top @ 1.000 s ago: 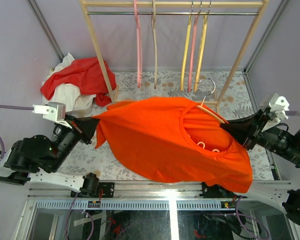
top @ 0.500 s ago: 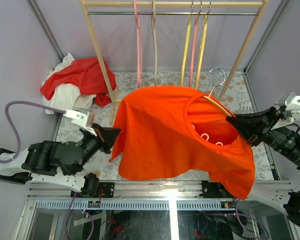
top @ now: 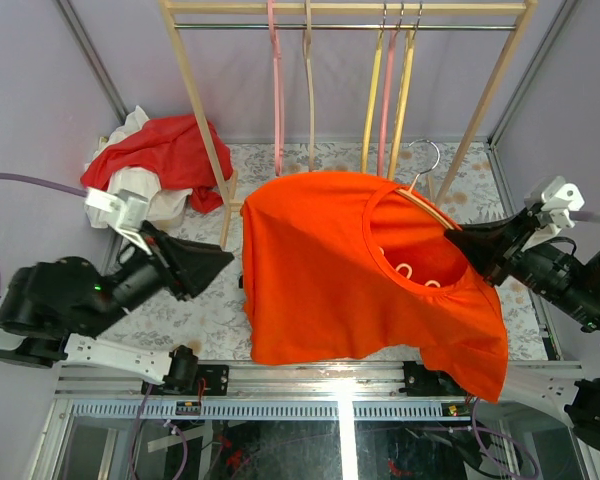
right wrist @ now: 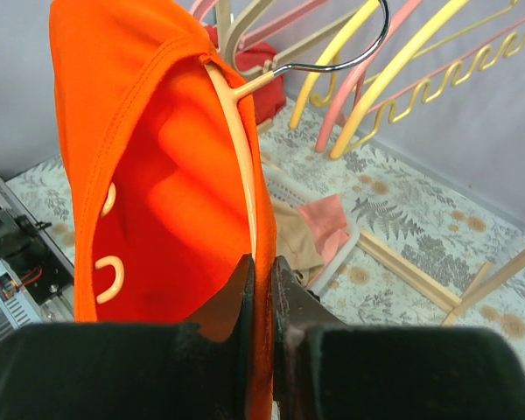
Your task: Place the t-shirt on the hanger
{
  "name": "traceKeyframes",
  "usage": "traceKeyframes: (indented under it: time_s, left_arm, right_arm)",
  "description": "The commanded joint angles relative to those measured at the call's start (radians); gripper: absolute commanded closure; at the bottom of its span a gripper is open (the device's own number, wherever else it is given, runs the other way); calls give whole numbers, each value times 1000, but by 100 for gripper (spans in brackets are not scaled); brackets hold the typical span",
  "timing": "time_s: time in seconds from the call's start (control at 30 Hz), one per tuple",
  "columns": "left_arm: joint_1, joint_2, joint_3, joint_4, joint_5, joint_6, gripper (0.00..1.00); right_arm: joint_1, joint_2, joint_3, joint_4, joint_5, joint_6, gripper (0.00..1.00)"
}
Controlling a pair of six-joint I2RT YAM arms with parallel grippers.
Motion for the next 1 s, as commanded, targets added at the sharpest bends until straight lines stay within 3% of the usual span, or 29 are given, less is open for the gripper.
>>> traceKeyframes:
  time_s: [0.0,0.23,0.47,0.6,0.73,0.97]
  left_arm:
    - [-129,-4,106,-67,63,56,63]
    - [-129,113,289,-59,46,190,56]
    - [-129,366,580,-140,136,337,33]
    - [-129,402,575,-155,234,333,28]
    - [-129,398,519,-176,261,306,22]
    - [41,434,433,-130,437,312,20]
  right_arm:
    - [-3,-27,-13,35,35,17,100]
    - [-2,-6,-31,-39,-121,-5,100]
    - [-2,52,-44,-50,-373,-29,100]
    - [-3,94,-34,-48,-461,-44,100]
    - [-3,127,-10,-56,-455,-52,100]
    - [-3,98,-29,-56,-402,-36,100]
